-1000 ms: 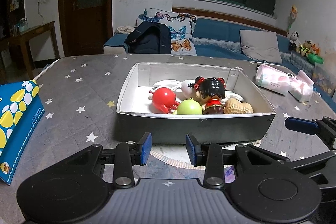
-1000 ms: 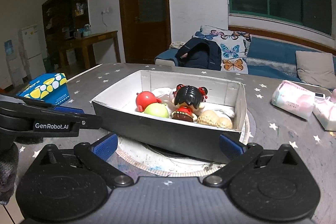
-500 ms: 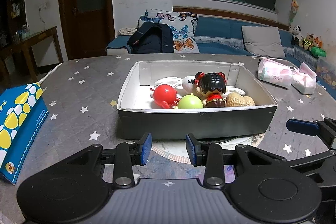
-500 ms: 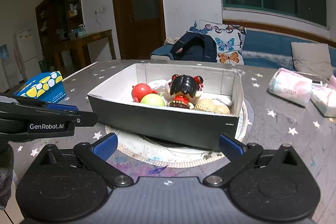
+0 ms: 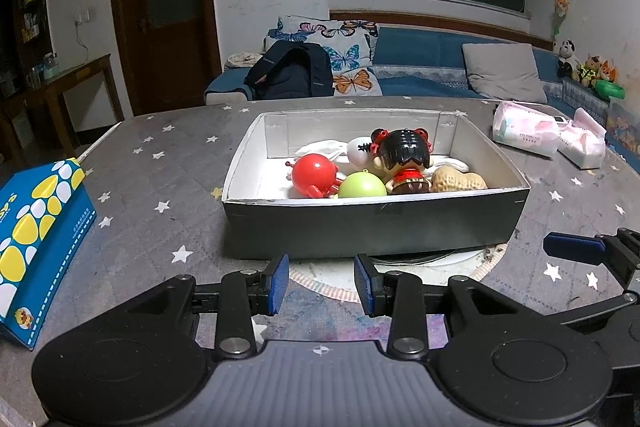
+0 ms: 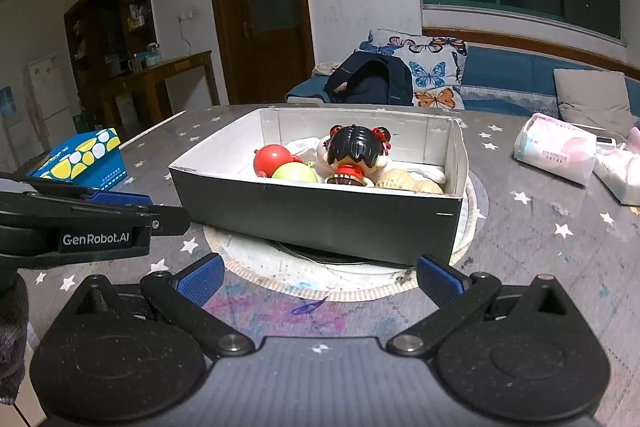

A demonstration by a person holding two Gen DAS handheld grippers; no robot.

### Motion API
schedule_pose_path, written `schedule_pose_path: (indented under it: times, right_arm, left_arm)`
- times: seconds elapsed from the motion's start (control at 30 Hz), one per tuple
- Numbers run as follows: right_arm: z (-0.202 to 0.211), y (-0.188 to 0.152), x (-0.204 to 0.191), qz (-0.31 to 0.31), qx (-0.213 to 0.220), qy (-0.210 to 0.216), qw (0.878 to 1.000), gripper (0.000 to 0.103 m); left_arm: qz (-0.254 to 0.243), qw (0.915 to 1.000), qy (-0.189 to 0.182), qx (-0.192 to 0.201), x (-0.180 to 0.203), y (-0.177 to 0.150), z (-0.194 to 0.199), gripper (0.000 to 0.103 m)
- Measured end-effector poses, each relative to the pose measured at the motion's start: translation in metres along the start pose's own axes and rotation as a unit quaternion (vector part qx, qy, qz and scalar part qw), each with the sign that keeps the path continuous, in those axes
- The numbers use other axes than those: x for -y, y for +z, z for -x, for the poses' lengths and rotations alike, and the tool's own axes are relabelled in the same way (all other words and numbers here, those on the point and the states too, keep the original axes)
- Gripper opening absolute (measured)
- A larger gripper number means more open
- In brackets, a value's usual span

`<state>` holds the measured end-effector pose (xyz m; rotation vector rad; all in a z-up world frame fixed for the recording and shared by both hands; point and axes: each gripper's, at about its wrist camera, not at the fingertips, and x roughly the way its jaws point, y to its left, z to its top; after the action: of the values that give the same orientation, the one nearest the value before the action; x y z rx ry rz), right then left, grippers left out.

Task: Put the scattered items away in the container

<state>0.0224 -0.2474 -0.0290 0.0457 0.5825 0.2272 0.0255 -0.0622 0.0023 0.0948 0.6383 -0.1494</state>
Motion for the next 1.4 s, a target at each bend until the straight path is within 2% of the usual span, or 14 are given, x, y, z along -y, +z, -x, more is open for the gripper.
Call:
schedule_pose_path:
  times: [0.83, 1.4]
  right_arm:
    - [-0.003, -0.008, -0.001, -0.011, -0.012, -0.006, 1.0, 0.103]
    - [-0.008, -0.013, -0.001, -0.019, -0.027, -0.016, 0.999, 0.103]
  left_arm:
    - [-0.017, 0.9998, 0.01, -0.007, 0.01, -0.007, -0.003, 0.038]
    - [-0.01, 0.9997, 0.015, -0.018, 0.01, -0.013, -0.008, 0.038]
